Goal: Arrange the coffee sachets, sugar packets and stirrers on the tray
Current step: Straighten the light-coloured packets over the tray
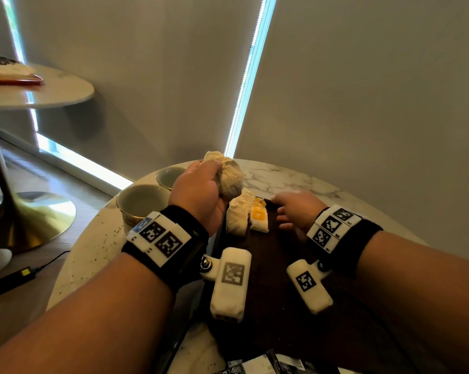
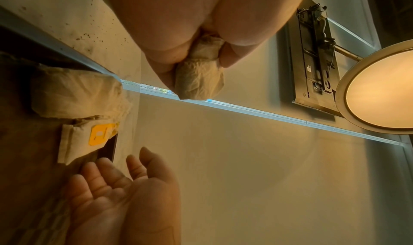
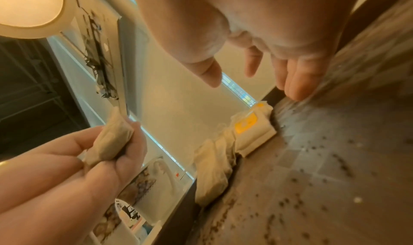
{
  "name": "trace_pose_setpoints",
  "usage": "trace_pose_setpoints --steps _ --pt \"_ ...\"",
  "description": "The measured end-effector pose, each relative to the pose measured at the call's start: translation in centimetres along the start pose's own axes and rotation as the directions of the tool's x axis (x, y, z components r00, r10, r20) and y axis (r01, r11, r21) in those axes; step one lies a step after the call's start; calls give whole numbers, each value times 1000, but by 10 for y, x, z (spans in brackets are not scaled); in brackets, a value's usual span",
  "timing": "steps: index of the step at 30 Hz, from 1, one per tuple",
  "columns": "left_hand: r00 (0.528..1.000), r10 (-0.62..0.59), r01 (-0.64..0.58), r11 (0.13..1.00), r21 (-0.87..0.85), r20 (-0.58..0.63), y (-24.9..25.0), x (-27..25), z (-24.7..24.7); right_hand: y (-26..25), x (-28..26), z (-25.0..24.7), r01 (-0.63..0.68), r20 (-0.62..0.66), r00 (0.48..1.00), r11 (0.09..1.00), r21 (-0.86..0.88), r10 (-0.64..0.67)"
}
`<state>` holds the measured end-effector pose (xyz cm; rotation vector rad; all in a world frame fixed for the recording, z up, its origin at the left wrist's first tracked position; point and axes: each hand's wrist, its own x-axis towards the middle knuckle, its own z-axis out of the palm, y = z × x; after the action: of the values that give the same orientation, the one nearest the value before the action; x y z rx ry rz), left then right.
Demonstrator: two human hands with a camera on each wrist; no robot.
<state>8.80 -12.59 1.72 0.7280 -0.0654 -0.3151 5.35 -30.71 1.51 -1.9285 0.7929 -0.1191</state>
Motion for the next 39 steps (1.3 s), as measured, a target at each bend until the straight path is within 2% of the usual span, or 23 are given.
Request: trace_pose_setpoints --steps 3,7,9,12,14,20,23,25,27,29,31,34,37,39 --pt "1000 -10 10 1000 11 -3 -1 -1 0 -1 0 5 -96 40 995 977 188 90" --pt "1000 -12 12 1000 21 -15 -1 0 0 -9 -4 15 -137 152 984 937 320 92" --pt "1000 -16 16 1000 14 -13 -1 1 0 -11 -3 20 -131 152 985 943 307 87" --pt "1000 -20 20 1000 17 -21 -1 2 0 -10 4 19 -86 54 996 977 198 76" --pt "999 -21 22 999 36 -32 -1 3 -1 -9 10 15 -71 33 997 983 171 66" --pt "999 -41 42 997 69 -16 -1 3 -1 -8 15 15 -61 151 988 974 216 28" --pt "999 -51 49 995 81 13 -2 1 -2 -10 13 12 5 78 997 984 178 -19" --pt "999 -48 47 996 75 11 -3 1 -2 -13 8 6 98 -11 995 986 135 -97" --pt "997 -78 79 995 56 -8 -3 0 0 -17 -1 1 206 -33 979 968 144 -203" --pt "994 -108 108 993 57 -5 -6 0 1 -21 -17 2 299 66 948 940 163 -313" --pt "992 -124 123 989 86 12 -9 -3 3 -20 -31 7 345 208 914 937 54 -348" --pt "993 -119 119 989 89 -11 -10 -3 2 -17 -39 8 358 256 917 913 -195 -305" --pt "993 -114 114 991 69 -8 -4 0 0 -16 -44 -8 312 303 924 916 -254 -231" --pt "993 -121 121 989 85 -9 -3 2 -2 -15 -47 -19 343 376 901 886 -311 -216"
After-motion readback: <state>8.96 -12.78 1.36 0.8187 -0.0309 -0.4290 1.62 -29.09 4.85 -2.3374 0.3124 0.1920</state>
